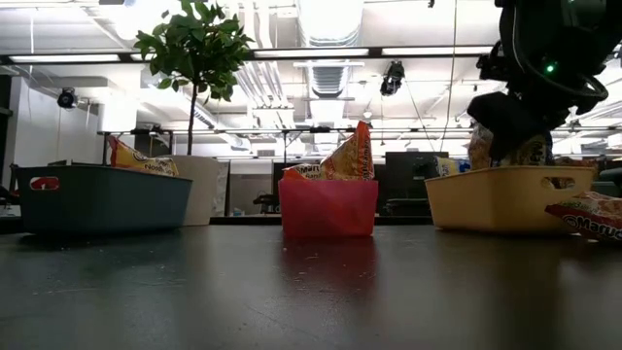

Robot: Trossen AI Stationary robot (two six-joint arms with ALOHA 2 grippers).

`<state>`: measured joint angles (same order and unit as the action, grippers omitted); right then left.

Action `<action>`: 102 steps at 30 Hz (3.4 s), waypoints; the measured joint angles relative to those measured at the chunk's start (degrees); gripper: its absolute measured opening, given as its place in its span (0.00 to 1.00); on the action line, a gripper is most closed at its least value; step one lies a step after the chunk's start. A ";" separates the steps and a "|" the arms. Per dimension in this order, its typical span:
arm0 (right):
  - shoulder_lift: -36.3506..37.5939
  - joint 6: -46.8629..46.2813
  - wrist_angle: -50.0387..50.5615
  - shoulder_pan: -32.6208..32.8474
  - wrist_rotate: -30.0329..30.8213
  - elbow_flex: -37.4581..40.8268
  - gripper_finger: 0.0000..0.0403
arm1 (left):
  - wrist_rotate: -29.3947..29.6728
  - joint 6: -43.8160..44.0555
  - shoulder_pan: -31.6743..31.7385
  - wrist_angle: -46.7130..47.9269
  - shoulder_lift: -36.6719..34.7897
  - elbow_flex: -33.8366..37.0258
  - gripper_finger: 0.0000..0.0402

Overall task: Sort Maruchan noodles
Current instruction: Put the blue noodle pack into the yellow bin, then put the red noodle pack into the blue bin

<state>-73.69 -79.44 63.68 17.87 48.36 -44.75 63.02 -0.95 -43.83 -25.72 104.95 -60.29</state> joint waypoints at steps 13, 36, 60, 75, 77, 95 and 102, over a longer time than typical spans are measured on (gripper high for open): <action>2.17 2.50 0.75 -0.02 -1.40 -2.88 0.46 | 0.01 0.63 0.00 0.23 0.00 0.00 0.60; 1.08 8.07 -1.32 15.10 -11.64 -21.49 0.51 | 0.01 0.41 -0.55 0.47 0.00 0.00 0.60; -17.56 -21.22 13.93 23.76 -32.33 -16.17 0.03 | 8.45 -2.36 -3.50 18.34 -7.01 0.00 0.60; -24.28 -9.93 -19.82 23.05 -12.05 -15.85 0.03 | 3.31 10.24 -3.23 31.64 -7.61 0.02 0.60; -23.16 -1.29 -28.16 22.46 -6.31 -15.87 0.03 | 2.96 11.33 -2.96 31.42 -7.61 0.02 0.60; -17.60 8.48 -26.81 26.66 -6.62 -14.71 0.03 | -4.10 18.49 1.50 21.84 -1.43 0.11 0.60; -20.16 4.57 -28.59 26.99 -2.74 -8.83 0.03 | -20.14 12.02 6.89 8.03 2.32 0.11 0.60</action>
<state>-93.85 -74.87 35.09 44.86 45.61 -53.58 42.88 11.07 -36.95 -17.69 107.27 -60.18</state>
